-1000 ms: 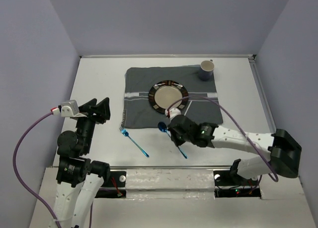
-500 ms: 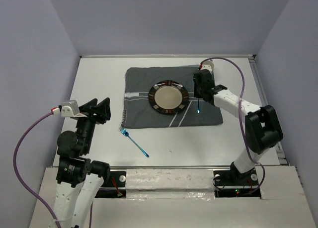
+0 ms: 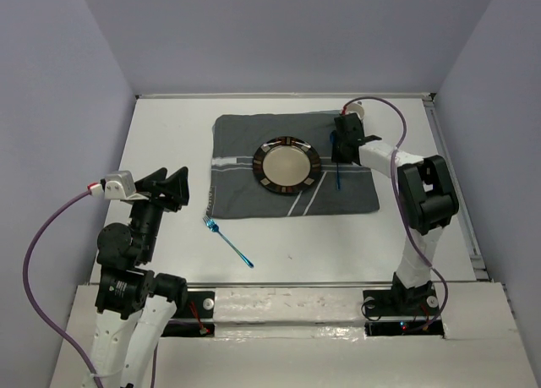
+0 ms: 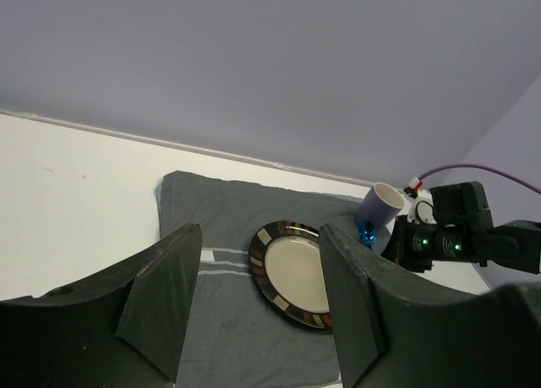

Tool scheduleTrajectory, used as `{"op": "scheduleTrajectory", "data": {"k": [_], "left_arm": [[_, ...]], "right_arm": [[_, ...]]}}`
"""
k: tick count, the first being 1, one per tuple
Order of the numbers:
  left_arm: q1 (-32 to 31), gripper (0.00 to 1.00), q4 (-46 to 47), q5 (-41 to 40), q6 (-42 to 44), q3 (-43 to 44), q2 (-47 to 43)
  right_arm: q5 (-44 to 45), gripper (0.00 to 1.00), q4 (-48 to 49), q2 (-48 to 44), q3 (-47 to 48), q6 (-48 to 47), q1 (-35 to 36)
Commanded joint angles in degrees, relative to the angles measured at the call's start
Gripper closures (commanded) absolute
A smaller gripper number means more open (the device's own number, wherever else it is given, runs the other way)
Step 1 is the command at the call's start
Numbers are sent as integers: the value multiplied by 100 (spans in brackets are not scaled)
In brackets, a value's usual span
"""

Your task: Set the dinner table for one person

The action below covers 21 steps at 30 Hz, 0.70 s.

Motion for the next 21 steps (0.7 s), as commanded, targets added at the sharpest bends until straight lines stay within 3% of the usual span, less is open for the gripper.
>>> {"op": "scheduleTrajectory", "data": {"k": [1,7,10,14,21], "left_arm": [[-35,32,239,112,22,-58,-10],[-35,32,239,94,22,-58,-1],[-26,32,248,94,22,-58,-1],[-35,32,239,86,22,-58,-10],[-35,32,239,86,40,-58,7]], "right_arm": [[-220,100,247,143,278,-19,-27],[-194,100,264,205,243,51,-27],[-212,81,264,161,226,78,-27],[-150,66,220,-67,182,69,-27],[-606,66,158,-1050,-213,122,113]]}}
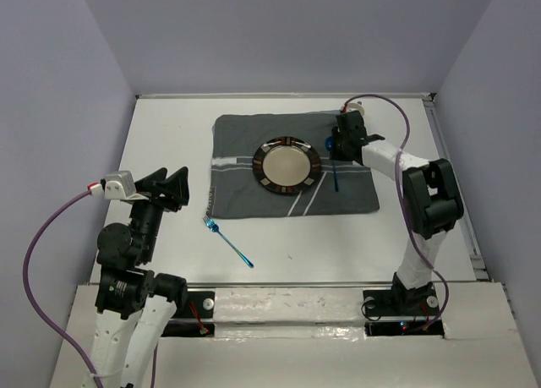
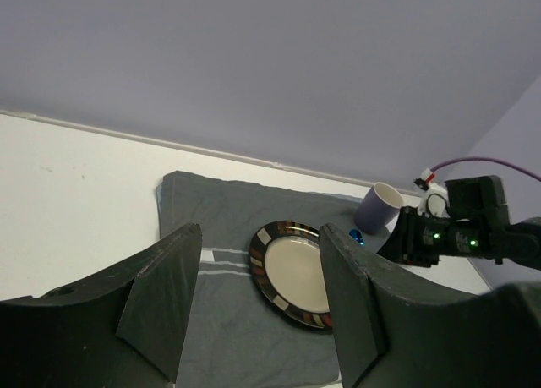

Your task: Set the dinner table for one person

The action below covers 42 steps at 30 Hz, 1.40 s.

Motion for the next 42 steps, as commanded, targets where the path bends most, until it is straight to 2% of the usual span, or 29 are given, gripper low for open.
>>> {"op": "scheduleTrajectory", "data": {"k": [1,5,6,7,9,10,14,21,27,28,30,31,32,33,38,42], "left_arm": [[-35,32,239,62,40,-58,8],[9,32,239,44,40,-58,-1],[35,32,239,44,40,-58,-1],[44,32,239,18,40,-58,-1],[71,32,239,0,48,-58,8],[71,32,239,-26,57,-49,16],[106,32,239,-35,66,-49,51],[176,32,239,-71,84,-49,16],[211,32,239,-26,66,-58,-1],[211,32,248,-26,66,-58,-19],[211,32,248,-26,66,-58,-28],[211,32,239,-26,75,-58,-28],[211,32,239,-35,75,-58,-36],[211,32,239,-35,75,-58,-36],[229,32,239,-105,101,-32,-107],[334,32,239,-220,92,-32,-247]], "right_arm": [[-406,66,294,-1156,-333,67,232],[-662,63,812,-1966,-1045,155,1486],[-592,62,935,-2089,-1307,207,2186],[-565,60,1215,-2107,-1414,260,2532],[-486,57,1306,-1924,-1503,426,3139],[-355,55,1523,-1810,-1460,445,3673],[-125,48,1473,-1019,-900,261,4624],[261,48,796,247,121,111,5382],[270,48,620,968,500,164,5568],[340,50,620,1065,648,164,5646],[489,62,550,1354,825,155,5699],[699,73,515,1443,921,164,5700],[771,95,428,1496,1088,164,5769],[797,100,392,1531,1159,164,5839],[595,100,707,1032,1107,199,5910],[1016,100,998,653,1202,76,5675]]}}
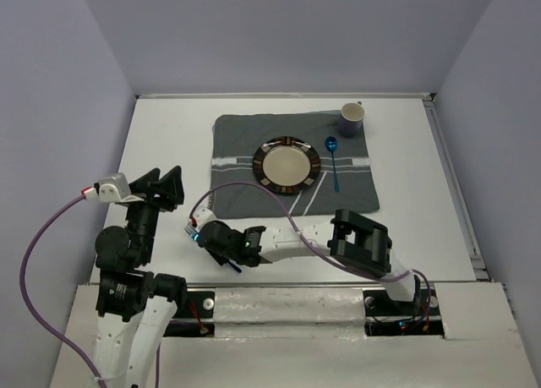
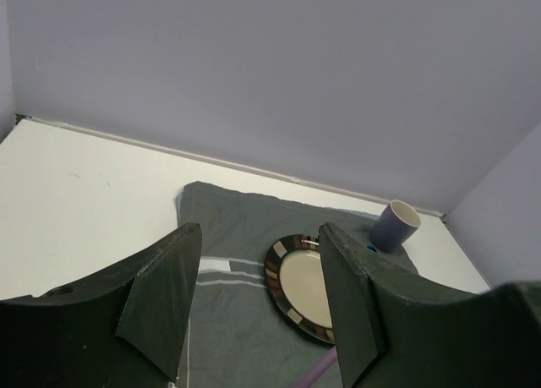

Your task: Set the dinner table for one person

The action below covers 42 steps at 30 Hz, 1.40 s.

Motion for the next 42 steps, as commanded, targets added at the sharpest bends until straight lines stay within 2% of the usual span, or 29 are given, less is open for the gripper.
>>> {"op": "scheduleTrajectory", "data": {"k": [1,5,6,10,17,23,42], "left_arm": [[122,32,241,-128,77,-32,-204],[122,32,241,-93,77,-32,-195],[123,32,241,-84,68,-40,-178],[96,32,241,-14,51,-40,-142],[0,32,241,-32,60,-40,-125],[-71,32,241,-5,42,-40,-98],[-132,32,241,30,42,-49,-81]], "right_arm": [[618,100,480,-650,244,-5,-267],[1391,100,559,-730,621,390,-856],[1716,100,550,-625,840,556,-1092],[2132,100,533,-212,1306,1014,-1576],[2062,100,146,482,1983,1621,-2113],[1940,100,-223,1036,2459,1867,-2246],[1632,100,-425,1529,2837,2149,-2526]]}}
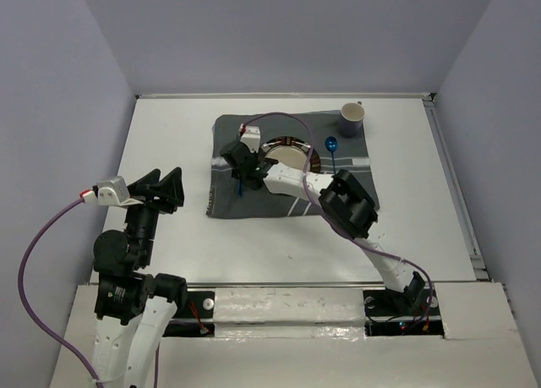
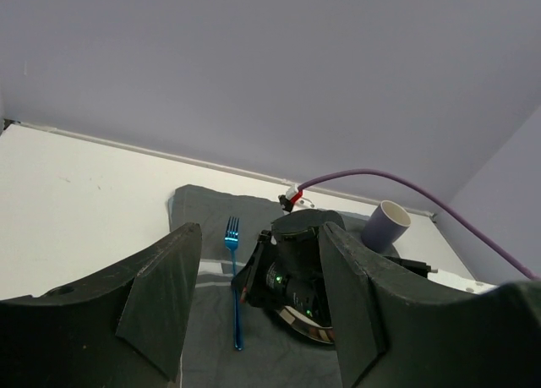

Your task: Set the dinner table for one person

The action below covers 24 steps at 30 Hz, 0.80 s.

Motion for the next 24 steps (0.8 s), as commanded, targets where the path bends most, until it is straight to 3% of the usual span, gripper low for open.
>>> {"op": "scheduleTrajectory", "data": {"k": [1,9,11,15,19,21,24], "left_arm": [[-27,32,241,87,35,-49,81],[-27,32,241,78,44,-49,81],[-27,32,241,78,44,-49,90],[-27,32,241,87,44,-49,107],[-27,32,241,78,44,-49,116],[-19,32,241,43,70,-40,116],[16,32,241,-62,132,-32,116]], "right_arm": [[82,100,69,71,365,123,-105],[-102,100,-63,379,541,175,-158],[-129,96,-98,414,594,184,-210],[-182,67,-116,379,646,132,-211],[-322,49,-125,125,612,79,-211],[-427,46,-116,-209,559,26,-211],[-742,31,15,-839,392,-280,-211]]}}
